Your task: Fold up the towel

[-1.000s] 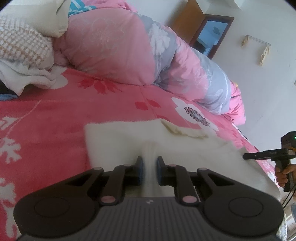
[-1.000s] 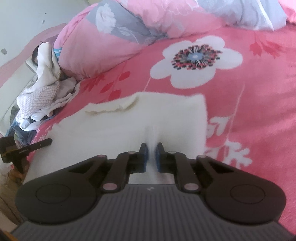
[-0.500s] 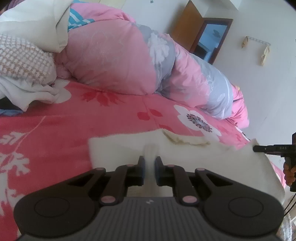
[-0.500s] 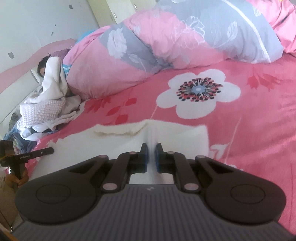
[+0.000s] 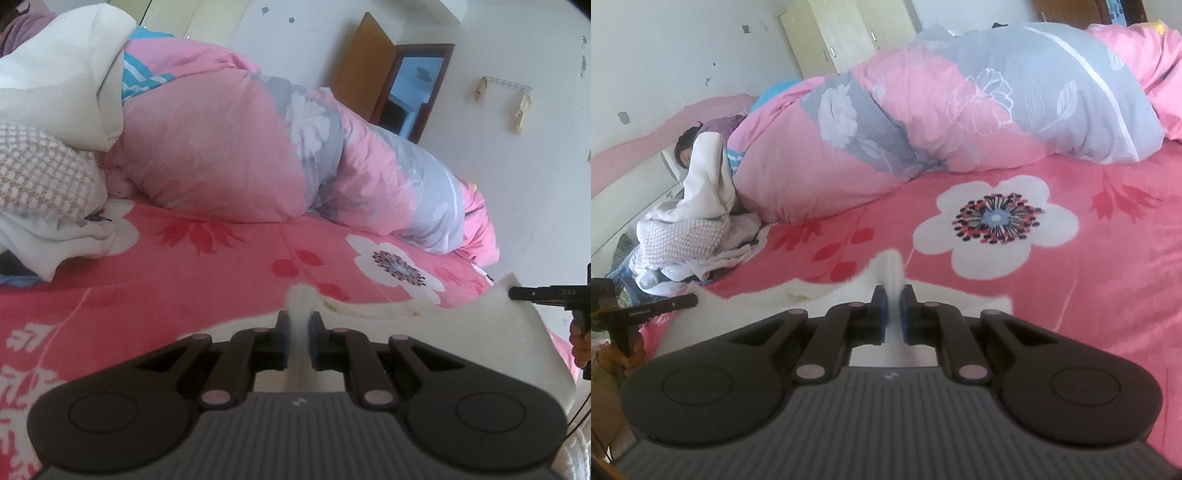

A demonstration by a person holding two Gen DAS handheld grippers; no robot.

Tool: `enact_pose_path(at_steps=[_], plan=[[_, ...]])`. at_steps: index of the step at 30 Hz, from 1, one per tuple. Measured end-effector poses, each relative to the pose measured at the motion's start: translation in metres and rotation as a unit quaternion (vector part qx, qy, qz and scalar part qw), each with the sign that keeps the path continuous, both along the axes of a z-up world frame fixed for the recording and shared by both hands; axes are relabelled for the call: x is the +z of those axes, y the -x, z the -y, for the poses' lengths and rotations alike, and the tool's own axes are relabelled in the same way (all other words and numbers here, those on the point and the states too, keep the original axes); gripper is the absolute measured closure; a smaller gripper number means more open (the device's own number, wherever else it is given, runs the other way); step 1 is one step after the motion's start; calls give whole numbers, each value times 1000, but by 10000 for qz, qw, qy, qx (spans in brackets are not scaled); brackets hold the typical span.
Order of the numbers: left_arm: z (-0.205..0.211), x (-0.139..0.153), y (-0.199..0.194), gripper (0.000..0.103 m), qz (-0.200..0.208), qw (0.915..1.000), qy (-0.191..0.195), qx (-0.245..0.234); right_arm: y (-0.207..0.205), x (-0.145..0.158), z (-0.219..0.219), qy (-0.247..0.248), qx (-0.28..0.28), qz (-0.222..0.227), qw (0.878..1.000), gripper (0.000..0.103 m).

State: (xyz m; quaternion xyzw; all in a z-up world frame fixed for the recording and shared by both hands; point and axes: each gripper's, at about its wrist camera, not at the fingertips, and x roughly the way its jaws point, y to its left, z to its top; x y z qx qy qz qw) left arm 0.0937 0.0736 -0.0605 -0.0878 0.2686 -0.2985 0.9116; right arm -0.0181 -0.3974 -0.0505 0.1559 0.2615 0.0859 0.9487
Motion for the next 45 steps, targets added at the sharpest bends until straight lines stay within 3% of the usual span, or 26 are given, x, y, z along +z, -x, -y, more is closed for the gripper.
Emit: enact_pose_path(at_steps=[15, 24, 31, 41, 45], plan=[[9, -8, -59, 92, -132, 9997, -195, 37, -49, -8, 13, 3, -25, 41, 10000, 97], [17, -35, -87, 92, -467, 9983, -359, 52, -79, -42, 29, -130, -138, -265, 9995, 97], [15, -38, -99, 92, -599, 9981, -107, 88, -86, -53, 34, -243, -155, -273, 9992, 97], [19, -41, -101, 92, -639, 9977, -213, 62, -89, -67, 43, -405, -269, -374, 9981, 97], [16, -49, -105, 90, -914, 9957, -172, 39, -90, -70, 43, -432, -279, -431, 9977, 97]])
